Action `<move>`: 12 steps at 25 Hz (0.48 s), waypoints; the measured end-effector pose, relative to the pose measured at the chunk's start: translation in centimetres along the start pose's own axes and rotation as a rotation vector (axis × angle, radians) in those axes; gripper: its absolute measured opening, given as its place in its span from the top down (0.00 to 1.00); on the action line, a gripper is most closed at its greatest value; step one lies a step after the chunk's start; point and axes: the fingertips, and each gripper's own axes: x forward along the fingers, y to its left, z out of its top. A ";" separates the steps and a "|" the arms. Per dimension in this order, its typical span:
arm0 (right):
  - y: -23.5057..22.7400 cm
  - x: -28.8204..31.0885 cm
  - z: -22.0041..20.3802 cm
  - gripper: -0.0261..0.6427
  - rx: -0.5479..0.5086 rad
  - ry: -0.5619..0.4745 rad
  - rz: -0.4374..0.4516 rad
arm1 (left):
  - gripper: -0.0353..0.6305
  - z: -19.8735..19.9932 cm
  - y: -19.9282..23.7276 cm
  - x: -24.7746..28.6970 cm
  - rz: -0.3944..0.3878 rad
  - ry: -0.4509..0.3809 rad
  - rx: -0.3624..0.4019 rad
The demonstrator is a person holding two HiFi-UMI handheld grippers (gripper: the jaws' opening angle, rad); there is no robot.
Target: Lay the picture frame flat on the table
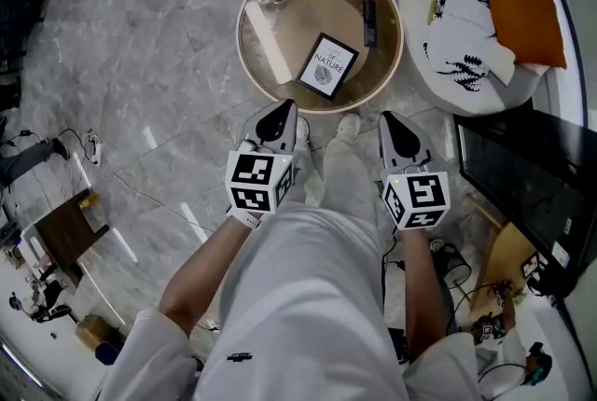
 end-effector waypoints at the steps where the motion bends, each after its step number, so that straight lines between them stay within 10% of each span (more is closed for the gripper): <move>1: 0.1 -0.6 0.4 0.95 0.000 -0.003 0.004 | 0.94 0.7 -0.3 -1.0 0.000 -0.018 -0.004; 12: 1.1 -7.2 6.9 0.95 -0.057 -0.122 -0.043 | 0.94 6.9 -3.0 -7.2 -0.066 -0.118 0.015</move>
